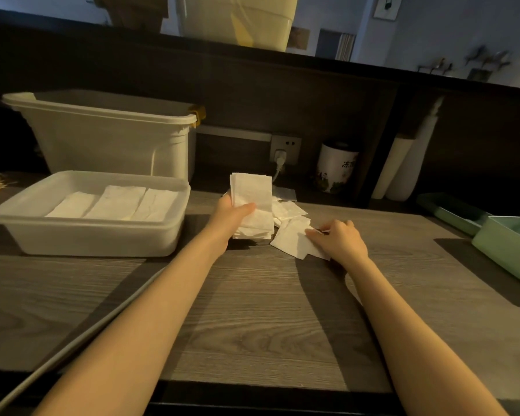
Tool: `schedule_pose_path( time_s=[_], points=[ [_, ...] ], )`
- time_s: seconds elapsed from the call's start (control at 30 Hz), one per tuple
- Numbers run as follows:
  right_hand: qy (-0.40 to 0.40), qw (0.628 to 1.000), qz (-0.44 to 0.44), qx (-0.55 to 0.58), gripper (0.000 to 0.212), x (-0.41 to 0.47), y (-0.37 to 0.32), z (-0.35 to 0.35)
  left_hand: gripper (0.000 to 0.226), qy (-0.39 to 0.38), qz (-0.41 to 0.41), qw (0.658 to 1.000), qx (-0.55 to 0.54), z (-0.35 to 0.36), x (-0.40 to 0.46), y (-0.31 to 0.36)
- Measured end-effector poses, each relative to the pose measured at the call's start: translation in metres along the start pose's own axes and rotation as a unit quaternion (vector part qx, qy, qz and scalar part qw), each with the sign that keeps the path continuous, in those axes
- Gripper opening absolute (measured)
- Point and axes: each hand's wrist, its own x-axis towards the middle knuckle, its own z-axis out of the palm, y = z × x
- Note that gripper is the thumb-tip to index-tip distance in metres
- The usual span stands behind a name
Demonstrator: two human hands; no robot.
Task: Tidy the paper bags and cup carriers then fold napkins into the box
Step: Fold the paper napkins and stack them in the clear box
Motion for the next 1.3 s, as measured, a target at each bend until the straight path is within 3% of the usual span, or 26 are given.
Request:
schedule_pose_path(
  time_s=[0.37,0.53,0.63,0.77,0.9,1.0,1.13,1.2,1.3],
  points=[
    [-0.022,0.997,-0.037,0.068,0.024,-0.003,-0.006,-0.003,0.044,0.003,-0.003,1.000,0.005,0.000,0.002,-0.001],
    [-0.026,0.994,-0.058,0.085,0.047,-0.009,-0.014,-0.006,0.044,0.012,-0.006,1.000,0.010,-0.001,0.004,-0.003],
    [-0.013,0.985,-0.065,0.157,0.046,-0.012,-0.016,-0.011,0.043,0.036,-0.012,0.999,0.008,-0.001,0.007,-0.005],
    [0.008,0.950,-0.080,0.301,0.038,-0.020,-0.019,-0.022,0.041,0.075,-0.032,0.997,-0.006,-0.002,0.011,-0.006],
    [-0.016,0.880,-0.087,0.466,0.035,-0.028,-0.023,-0.033,0.042,0.082,-0.043,0.996,-0.012,0.001,0.013,-0.009],
    [-0.037,0.824,-0.074,0.561,0.029,-0.029,-0.027,-0.038,0.039,0.055,-0.062,0.996,-0.029,0.005,0.010,-0.011],
    [-0.073,0.746,-0.053,0.659,0.016,-0.029,-0.034,-0.040,0.027,0.002,-0.132,0.980,-0.151,0.015,-0.001,-0.007],
    [-0.083,0.734,-0.049,0.672,0.014,-0.030,-0.038,-0.036,0.026,-0.048,-0.143,0.970,-0.192,0.020,-0.005,-0.006],
    [-0.085,0.761,-0.062,0.640,0.016,-0.032,-0.043,-0.026,0.017,-0.109,-0.135,0.958,-0.228,0.026,-0.010,-0.005]
  ],
)
